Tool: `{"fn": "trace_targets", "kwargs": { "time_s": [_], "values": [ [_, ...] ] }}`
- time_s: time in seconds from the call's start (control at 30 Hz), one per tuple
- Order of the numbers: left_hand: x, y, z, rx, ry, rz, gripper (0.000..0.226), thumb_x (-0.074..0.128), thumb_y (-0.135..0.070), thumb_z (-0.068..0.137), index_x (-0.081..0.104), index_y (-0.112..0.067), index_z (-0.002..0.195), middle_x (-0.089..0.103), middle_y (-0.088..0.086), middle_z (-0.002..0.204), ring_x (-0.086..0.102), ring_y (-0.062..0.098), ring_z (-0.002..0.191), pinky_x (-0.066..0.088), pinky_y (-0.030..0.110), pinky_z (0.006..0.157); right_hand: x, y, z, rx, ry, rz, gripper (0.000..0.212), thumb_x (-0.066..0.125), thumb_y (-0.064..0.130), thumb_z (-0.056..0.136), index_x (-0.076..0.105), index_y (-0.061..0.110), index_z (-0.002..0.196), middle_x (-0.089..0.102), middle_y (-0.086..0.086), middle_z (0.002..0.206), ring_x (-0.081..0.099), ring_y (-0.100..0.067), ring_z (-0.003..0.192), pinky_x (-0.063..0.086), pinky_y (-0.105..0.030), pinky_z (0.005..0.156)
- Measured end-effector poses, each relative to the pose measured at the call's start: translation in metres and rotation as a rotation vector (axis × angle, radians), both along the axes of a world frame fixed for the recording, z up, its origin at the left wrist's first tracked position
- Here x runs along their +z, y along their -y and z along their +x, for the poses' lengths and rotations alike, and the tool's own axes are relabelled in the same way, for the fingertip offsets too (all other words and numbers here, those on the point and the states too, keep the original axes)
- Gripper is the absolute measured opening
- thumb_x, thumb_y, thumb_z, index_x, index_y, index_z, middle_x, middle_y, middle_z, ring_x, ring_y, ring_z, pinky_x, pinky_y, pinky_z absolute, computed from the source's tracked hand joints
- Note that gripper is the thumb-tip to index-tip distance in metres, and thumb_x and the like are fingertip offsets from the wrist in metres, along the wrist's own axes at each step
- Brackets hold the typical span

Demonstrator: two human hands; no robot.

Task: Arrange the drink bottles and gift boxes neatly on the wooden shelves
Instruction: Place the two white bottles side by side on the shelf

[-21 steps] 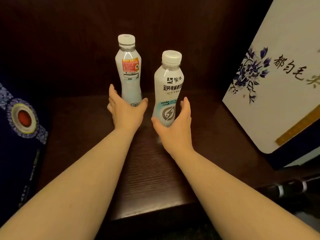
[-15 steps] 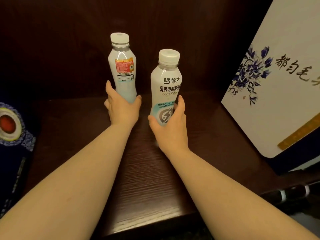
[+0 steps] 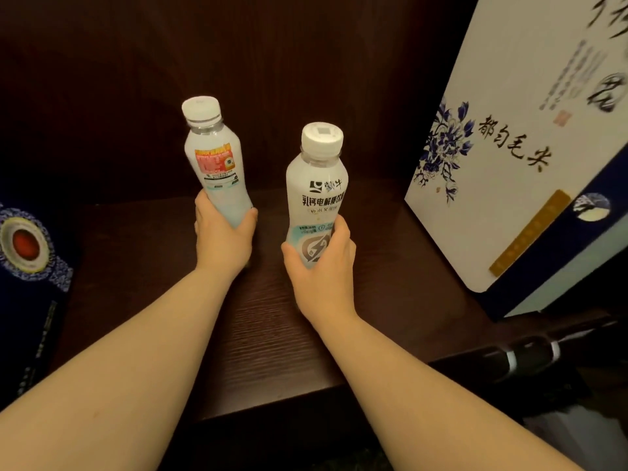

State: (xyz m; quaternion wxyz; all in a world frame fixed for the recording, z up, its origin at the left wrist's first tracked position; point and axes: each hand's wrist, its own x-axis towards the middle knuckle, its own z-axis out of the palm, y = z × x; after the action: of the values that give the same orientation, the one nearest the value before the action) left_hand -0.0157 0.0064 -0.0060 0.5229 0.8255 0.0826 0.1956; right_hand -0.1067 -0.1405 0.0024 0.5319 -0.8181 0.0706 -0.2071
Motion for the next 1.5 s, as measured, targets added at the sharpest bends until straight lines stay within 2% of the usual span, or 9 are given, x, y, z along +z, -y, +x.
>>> {"fn": "trace_targets", "kwargs": {
  "time_s": [0.13, 0.3, 0.47, 0.57, 0.67, 0.87, 1.13, 1.3, 1.5],
  "values": [
    [0.004, 0.011, -0.043, -0.009, -0.074, -0.016, 0.077, 0.075, -0.052, 0.071, 0.028, -0.039, 0.131, 0.052, -0.005, 0.126, 0.060, 0.024, 0.113, 0.058, 0.058, 0.079, 0.006, 0.011, -0.049, 0.008, -0.048, 0.076, 0.082, 0.078, 0.032, 0.083, 0.031, 0.021, 0.149, 0.038, 0.012, 0.122, 0.040, -0.016, 0.127, 0.046, -0.035, 0.103],
    [0.015, 0.036, -0.116, -0.070, -0.134, 0.020, 0.078, 0.076, -0.042, 0.079, 0.029, -0.026, 0.138, 0.052, 0.001, 0.132, 0.053, 0.026, 0.124, 0.048, 0.051, 0.100, 0.024, 0.063, -0.122, -0.014, -0.082, 0.118, 0.076, 0.077, 0.032, 0.083, 0.035, 0.026, 0.145, 0.045, 0.010, 0.124, 0.044, -0.013, 0.120, 0.048, -0.030, 0.098],
    [0.041, 0.081, -0.206, -0.220, -0.183, 0.096, 0.073, 0.076, -0.044, 0.076, 0.033, -0.032, 0.134, 0.055, -0.002, 0.129, 0.055, 0.024, 0.121, 0.049, 0.048, 0.099, 0.057, 0.159, -0.198, -0.101, -0.051, 0.260, 0.068, 0.078, 0.036, 0.078, 0.038, 0.042, 0.131, 0.057, 0.004, 0.127, 0.062, -0.010, 0.112, 0.057, -0.031, 0.090],
    [0.076, 0.133, -0.261, -0.309, -0.133, 0.107, 0.066, 0.078, -0.032, 0.082, 0.036, -0.029, 0.133, 0.054, -0.003, 0.126, 0.057, 0.017, 0.114, 0.047, 0.037, 0.093, 0.087, 0.225, -0.253, -0.100, 0.030, 0.306, 0.062, 0.080, 0.023, 0.083, 0.039, 0.046, 0.124, 0.061, 0.011, 0.119, 0.064, 0.004, 0.101, 0.053, -0.013, 0.075],
    [0.107, 0.200, -0.310, -0.397, -0.055, 0.115, 0.062, 0.079, -0.028, 0.082, 0.035, -0.037, 0.125, 0.054, -0.010, 0.121, 0.057, 0.007, 0.110, 0.046, 0.027, 0.086, 0.119, 0.288, -0.304, -0.089, 0.087, 0.311, 0.057, 0.079, 0.018, 0.085, 0.042, 0.053, 0.111, 0.062, 0.015, 0.112, 0.063, 0.008, 0.097, 0.053, -0.012, 0.069],
    [0.157, 0.359, -0.380, -0.565, 0.038, 0.072, 0.054, 0.077, -0.028, 0.085, 0.037, -0.049, 0.113, 0.055, -0.011, 0.120, 0.058, 0.006, 0.107, 0.047, 0.025, 0.083, 0.173, 0.418, -0.394, -0.167, 0.181, 0.305, 0.061, 0.078, 0.016, 0.086, 0.040, 0.034, 0.131, 0.062, 0.009, 0.117, 0.065, 0.005, 0.099, 0.054, -0.012, 0.071],
    [0.211, 0.550, -0.416, -0.727, 0.126, 0.032, 0.047, 0.078, -0.018, 0.082, 0.038, -0.042, 0.094, 0.055, -0.015, 0.096, 0.058, 0.000, 0.082, 0.044, 0.014, 0.063, 0.217, 0.562, -0.450, -0.404, 0.271, 0.222, 0.064, 0.078, 0.023, 0.085, 0.035, 0.043, 0.128, 0.057, 0.019, 0.119, 0.063, 0.000, 0.105, 0.053, -0.010, 0.068],
    [0.211, 0.643, -0.386, -0.816, 0.105, 0.008, 0.070, 0.082, -0.029, 0.078, 0.041, -0.023, 0.134, 0.055, -0.008, 0.116, 0.056, 0.002, 0.096, 0.043, 0.012, 0.065, 0.219, 0.635, -0.438, -0.508, 0.287, 0.176, 0.070, 0.079, 0.028, 0.085, 0.036, 0.038, 0.138, 0.057, 0.014, 0.125, 0.061, -0.002, 0.110, 0.054, -0.018, 0.077],
    [0.211, 0.750, -0.303, -0.950, 0.148, -0.033, 0.071, 0.082, -0.031, 0.077, 0.041, -0.023, 0.134, 0.056, -0.007, 0.118, 0.061, 0.010, 0.100, 0.047, 0.015, 0.065, 0.219, 0.721, -0.381, -0.573, 0.282, 0.114, 0.069, 0.079, 0.026, 0.085, 0.037, 0.036, 0.140, 0.060, 0.013, 0.127, 0.062, -0.002, 0.112, 0.057, -0.019, 0.076]
  ]
}}
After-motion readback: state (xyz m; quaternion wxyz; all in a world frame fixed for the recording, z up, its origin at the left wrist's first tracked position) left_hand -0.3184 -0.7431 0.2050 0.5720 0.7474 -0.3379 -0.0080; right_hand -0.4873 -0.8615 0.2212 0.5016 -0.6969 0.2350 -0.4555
